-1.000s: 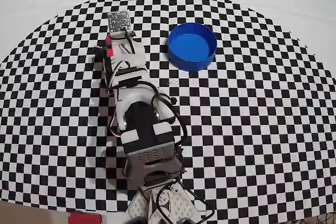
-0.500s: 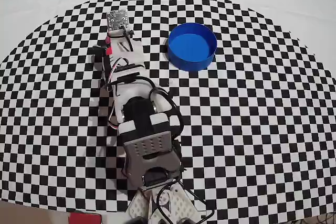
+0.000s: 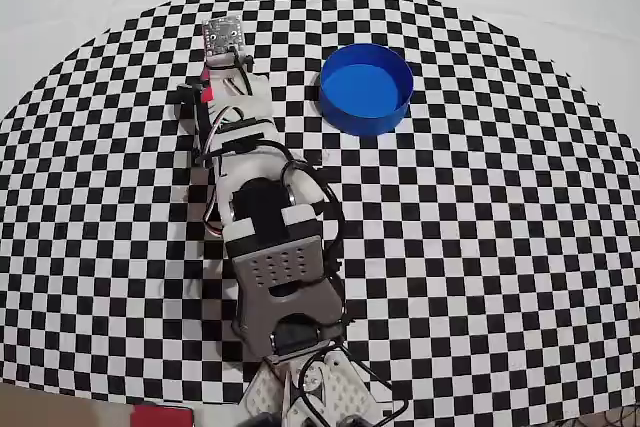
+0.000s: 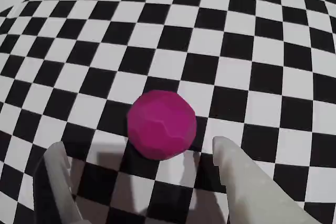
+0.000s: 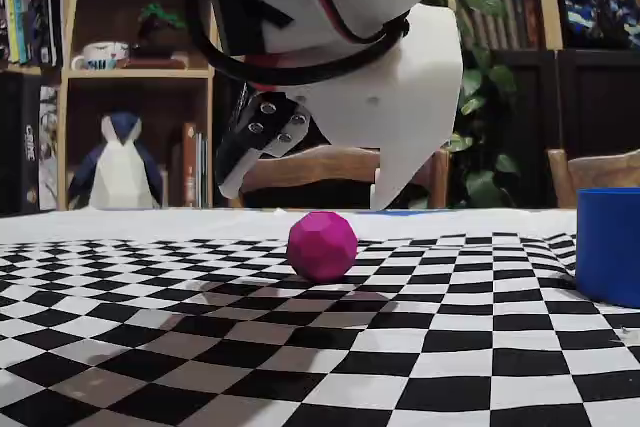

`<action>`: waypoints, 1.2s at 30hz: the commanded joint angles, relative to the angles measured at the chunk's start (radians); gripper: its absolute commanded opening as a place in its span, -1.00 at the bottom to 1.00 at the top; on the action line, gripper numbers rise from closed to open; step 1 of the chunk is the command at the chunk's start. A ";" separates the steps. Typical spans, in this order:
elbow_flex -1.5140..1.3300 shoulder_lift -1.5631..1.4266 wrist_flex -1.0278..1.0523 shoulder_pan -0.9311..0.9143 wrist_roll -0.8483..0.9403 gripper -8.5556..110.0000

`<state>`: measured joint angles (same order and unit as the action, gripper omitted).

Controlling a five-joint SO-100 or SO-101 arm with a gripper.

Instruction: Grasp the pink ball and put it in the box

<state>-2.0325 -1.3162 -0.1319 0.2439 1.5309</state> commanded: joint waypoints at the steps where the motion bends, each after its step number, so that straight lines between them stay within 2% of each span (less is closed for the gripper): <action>1: 0.041 0.002 -0.014 -0.008 0.009 -0.31; 36: 0.144 0.101 -0.014 -0.026 0.009 -0.31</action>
<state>-1.9328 -1.2118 -0.1319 0.2178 1.5309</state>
